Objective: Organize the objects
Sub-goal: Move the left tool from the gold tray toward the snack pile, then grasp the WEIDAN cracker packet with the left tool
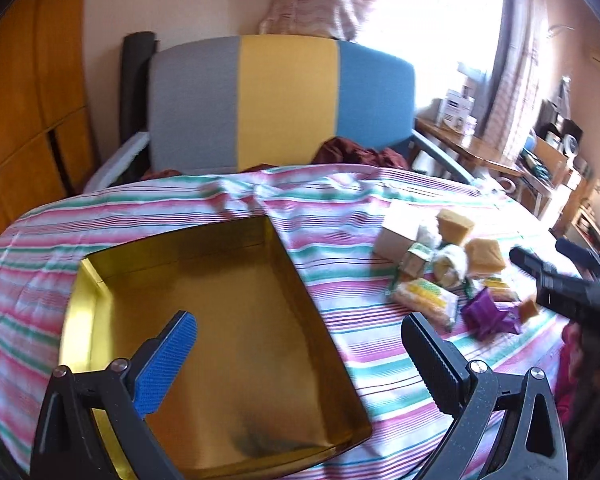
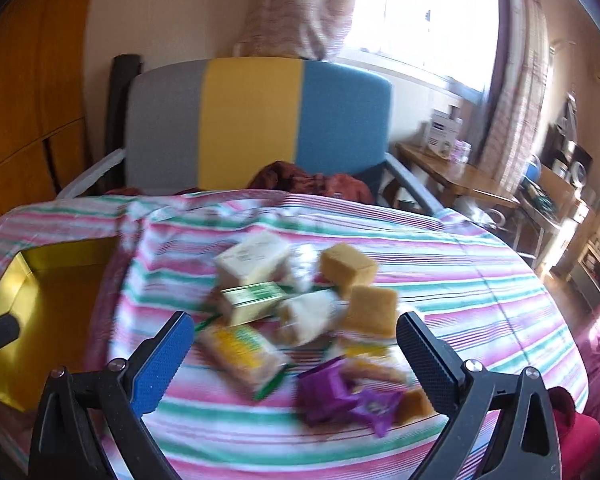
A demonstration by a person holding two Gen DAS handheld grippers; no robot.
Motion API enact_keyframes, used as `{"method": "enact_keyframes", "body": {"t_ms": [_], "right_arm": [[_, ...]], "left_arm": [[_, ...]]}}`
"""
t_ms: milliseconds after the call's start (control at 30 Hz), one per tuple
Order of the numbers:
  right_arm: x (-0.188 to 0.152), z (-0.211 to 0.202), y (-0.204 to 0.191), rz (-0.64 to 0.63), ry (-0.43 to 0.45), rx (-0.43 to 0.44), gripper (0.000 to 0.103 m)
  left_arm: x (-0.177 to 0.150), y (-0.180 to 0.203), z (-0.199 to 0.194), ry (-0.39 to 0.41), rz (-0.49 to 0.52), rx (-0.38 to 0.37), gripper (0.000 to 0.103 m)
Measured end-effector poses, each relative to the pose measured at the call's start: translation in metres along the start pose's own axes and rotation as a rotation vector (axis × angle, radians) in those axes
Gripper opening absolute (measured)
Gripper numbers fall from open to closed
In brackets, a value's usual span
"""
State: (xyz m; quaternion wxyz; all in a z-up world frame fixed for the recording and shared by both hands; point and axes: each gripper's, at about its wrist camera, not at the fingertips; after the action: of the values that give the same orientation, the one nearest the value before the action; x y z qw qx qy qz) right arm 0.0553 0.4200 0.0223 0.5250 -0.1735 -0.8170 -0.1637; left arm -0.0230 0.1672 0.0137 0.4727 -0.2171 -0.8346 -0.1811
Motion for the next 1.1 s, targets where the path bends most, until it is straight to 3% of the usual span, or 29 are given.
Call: {"method": "enact_keyframes", "body": {"t_ms": [167,300,433,633,833,1100], "right_arm": [[-0.018,0.026,0.062,0.162,-0.051,-0.082,0.103],[-0.031,0.036,0.091,0.372,-0.115,-0.050,0.103],[-0.032,0.034,0.102,0.438,-0.115,-0.046,0.103],[-0.034,0.037,0.104,0.462,-0.120,-0.023,0.103],[-0.033,0.038,0.101,0.455,-0.106,0.002,0.103],[-0.033,0.039,0.105,0.473,-0.097,0.017,0.103]], "left_arm": [[0.006,0.033,0.024,-0.031,0.059,-0.045,0.103],[0.006,0.058,0.047,-0.065,0.130,-0.063,0.103],[0.002,0.078,0.077,-0.121,0.131,-0.080,0.103],[-0.009,0.106,0.124,-0.267,0.083,-0.118,0.103],[-0.021,0.126,0.174,-0.394,-0.017,-0.068,0.102],[-0.028,0.130,0.215,-0.436,-0.125,0.037,0.098]]}}
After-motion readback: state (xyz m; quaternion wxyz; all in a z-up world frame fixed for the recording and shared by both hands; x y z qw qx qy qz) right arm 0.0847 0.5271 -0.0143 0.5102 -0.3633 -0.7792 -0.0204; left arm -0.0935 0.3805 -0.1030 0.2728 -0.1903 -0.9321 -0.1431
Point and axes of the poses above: each gripper's, at about its wrist camera, not at the fingertips, and z roughly the way its jaws point, y to its right, x to its top, and after that the axes turned 14 degrees about y, right-handed
